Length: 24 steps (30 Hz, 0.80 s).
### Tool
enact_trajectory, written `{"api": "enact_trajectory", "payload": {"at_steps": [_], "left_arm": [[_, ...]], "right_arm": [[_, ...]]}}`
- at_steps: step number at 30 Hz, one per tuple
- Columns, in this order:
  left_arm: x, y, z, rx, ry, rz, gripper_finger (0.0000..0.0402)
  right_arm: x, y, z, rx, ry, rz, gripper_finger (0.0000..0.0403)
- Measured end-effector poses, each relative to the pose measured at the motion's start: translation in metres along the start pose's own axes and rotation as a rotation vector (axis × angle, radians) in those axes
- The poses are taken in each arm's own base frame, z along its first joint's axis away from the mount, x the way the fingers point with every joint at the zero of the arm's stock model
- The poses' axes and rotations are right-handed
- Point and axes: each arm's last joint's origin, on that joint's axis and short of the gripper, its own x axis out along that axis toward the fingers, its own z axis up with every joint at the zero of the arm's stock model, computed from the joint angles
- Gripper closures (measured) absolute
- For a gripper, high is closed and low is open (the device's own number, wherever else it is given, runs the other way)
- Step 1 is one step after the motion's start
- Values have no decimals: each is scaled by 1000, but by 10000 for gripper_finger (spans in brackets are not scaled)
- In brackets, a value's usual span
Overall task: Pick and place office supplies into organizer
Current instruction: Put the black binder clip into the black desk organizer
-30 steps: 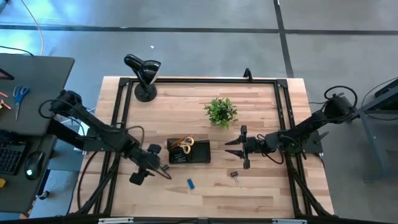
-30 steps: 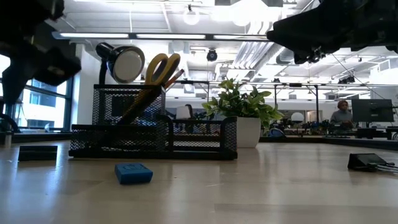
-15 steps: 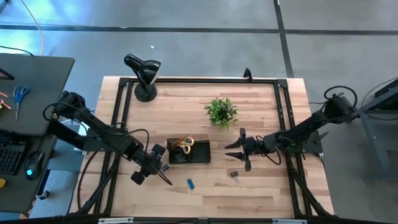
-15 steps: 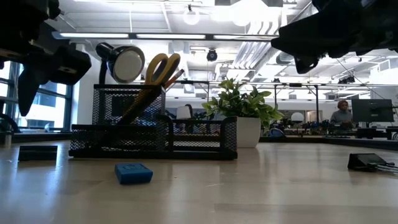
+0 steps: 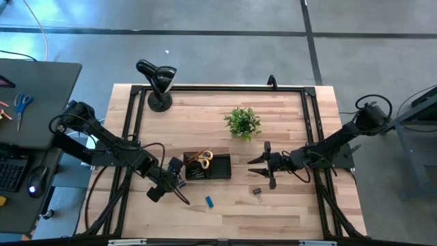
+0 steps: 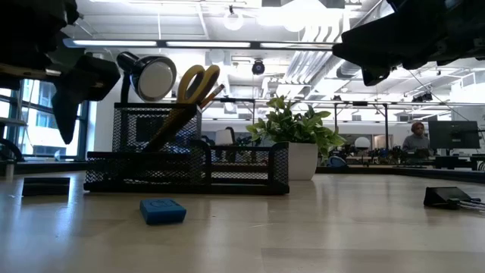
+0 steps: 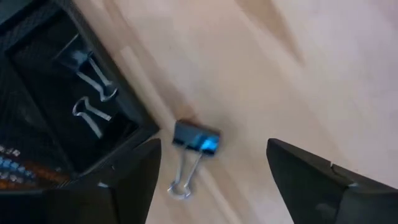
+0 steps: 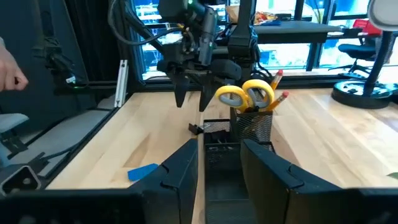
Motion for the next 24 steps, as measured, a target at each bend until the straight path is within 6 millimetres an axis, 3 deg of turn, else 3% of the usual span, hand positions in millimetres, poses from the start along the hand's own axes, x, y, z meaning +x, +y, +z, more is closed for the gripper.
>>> {"api": "enact_trajectory", "payload": {"at_steps": [13, 24], "left_arm": [[22, 0, -5, 48, 103, 60, 173], [28, -1, 1, 40, 46, 51, 168]], "right_arm": [[2, -7, 0, -26, 5, -31, 286], [2, -7, 0, -26, 7, -20, 286]]}}
